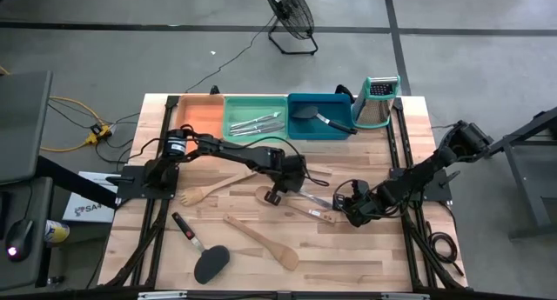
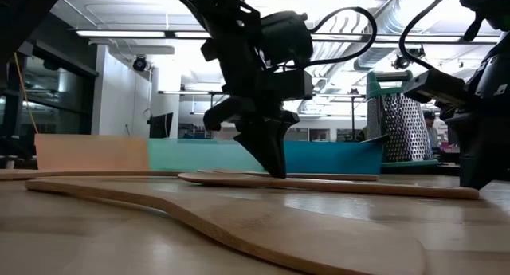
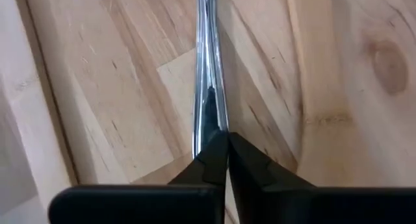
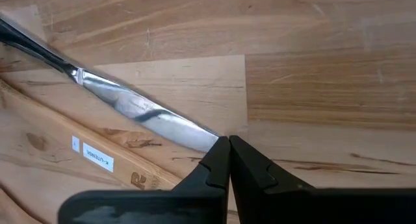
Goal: Pick & Place Kitchen Items
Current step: Put the silver table knife into the green bin
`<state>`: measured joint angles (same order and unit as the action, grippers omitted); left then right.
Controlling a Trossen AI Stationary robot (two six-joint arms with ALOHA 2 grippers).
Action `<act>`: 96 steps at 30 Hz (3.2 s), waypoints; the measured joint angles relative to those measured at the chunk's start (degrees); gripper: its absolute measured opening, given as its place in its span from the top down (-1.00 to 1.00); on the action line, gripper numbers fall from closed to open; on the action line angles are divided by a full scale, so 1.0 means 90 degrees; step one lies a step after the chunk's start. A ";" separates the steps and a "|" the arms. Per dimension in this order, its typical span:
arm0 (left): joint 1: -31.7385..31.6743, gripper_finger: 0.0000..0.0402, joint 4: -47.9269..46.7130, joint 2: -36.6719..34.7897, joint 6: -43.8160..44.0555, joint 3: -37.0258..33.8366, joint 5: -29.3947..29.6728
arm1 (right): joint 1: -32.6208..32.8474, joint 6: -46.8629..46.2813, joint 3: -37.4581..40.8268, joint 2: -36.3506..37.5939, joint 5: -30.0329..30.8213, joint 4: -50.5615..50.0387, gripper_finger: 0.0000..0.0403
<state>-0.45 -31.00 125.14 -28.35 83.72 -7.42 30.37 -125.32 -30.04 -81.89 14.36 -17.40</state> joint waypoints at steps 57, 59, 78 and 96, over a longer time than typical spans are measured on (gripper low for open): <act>0.0010 -0.15 -0.0305 0.0112 -0.0781 0.1218 0.1386 | 0.0001 0.0092 -0.0009 -0.0117 -0.0123 -0.0034 0.99; 0.0010 -0.14 -0.0263 0.0112 -0.0852 0.1222 0.1392 | 0.0000 0.0091 -0.0015 -0.0192 -0.0158 0.0019 0.99; -0.0765 0.06 -0.0032 0.0152 -0.1515 0.1234 0.0163 | 0.0007 0.0092 0.0000 -0.0228 -0.0270 0.0252 0.98; -0.0763 0.13 -0.0011 0.0504 -0.1693 0.1248 -0.0433 | 0.0007 0.0473 0.0007 -0.0236 -0.0537 0.0644 0.98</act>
<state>-7.31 -31.10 129.68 -43.59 94.96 -11.32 30.44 -121.06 -29.98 -84.01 9.53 -11.60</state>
